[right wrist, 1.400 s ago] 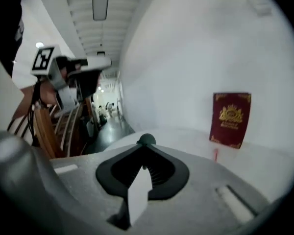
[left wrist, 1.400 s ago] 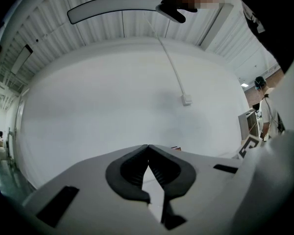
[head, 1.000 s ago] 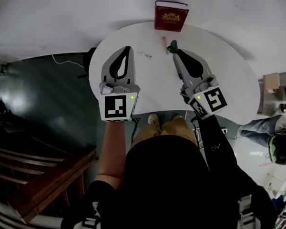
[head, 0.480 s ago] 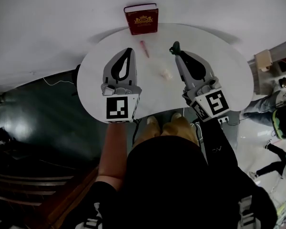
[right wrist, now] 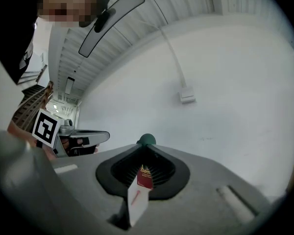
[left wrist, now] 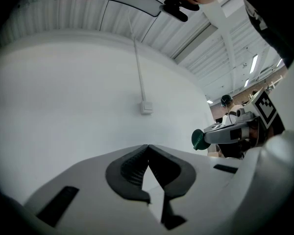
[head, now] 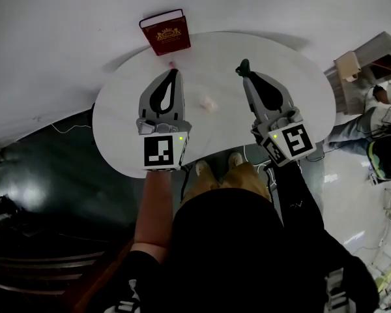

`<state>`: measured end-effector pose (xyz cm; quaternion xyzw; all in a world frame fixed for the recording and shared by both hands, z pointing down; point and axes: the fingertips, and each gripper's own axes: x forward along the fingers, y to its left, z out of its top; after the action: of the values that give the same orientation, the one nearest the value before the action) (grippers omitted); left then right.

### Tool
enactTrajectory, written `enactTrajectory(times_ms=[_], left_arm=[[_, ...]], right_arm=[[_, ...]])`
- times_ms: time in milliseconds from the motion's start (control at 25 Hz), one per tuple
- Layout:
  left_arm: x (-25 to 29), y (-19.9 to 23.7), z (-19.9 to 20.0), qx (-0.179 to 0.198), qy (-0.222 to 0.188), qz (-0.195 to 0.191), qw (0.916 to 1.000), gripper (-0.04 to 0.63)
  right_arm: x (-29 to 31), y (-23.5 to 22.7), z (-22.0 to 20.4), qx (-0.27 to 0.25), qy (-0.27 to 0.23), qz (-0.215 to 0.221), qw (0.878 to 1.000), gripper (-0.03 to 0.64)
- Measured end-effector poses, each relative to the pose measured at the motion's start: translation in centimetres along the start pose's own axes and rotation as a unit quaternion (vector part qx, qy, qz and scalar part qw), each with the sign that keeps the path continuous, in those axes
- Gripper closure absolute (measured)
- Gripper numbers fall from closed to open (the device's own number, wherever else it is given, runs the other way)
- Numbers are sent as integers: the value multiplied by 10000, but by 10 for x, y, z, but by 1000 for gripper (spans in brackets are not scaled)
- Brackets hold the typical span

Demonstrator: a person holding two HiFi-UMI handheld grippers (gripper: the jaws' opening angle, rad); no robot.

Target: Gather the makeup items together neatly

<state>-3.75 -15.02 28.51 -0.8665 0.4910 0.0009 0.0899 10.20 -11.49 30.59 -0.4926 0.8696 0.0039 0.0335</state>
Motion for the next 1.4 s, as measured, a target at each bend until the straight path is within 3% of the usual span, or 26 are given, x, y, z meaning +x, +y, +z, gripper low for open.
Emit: enactTrajectory(times_ms=[160,360,520,800,1080,1240,1400], left_arm=[[3,-10,-1,2,34,-4,10000,588],[5,-23,-1,-307,-33,59,9995,588],[2,-30,-7,-284,72,154,9995,588],[-6,-26,-19,-283,333,445,9981,588],[-15,-16,-39,-282,626,710,9951,588],[-18,-13,-47,-296,719,790,9938,588],[-16,-13,-49,-291,712,772,9940,588]], right_arm=[[-6,-9,-15,5,212,-49,9998,589],[1,-30,-88,159,1389,-143,9901,589],[6,-38,-162,27,2364,45,9716,589],[12,-34,-259,-388,3696,497,9270,589],[17,-35,-319,-728,4327,796,8951,589],[13,-19,-347,-728,4779,1264,8662,551],[14,-16,-349,-419,4757,1219,8701,523]])
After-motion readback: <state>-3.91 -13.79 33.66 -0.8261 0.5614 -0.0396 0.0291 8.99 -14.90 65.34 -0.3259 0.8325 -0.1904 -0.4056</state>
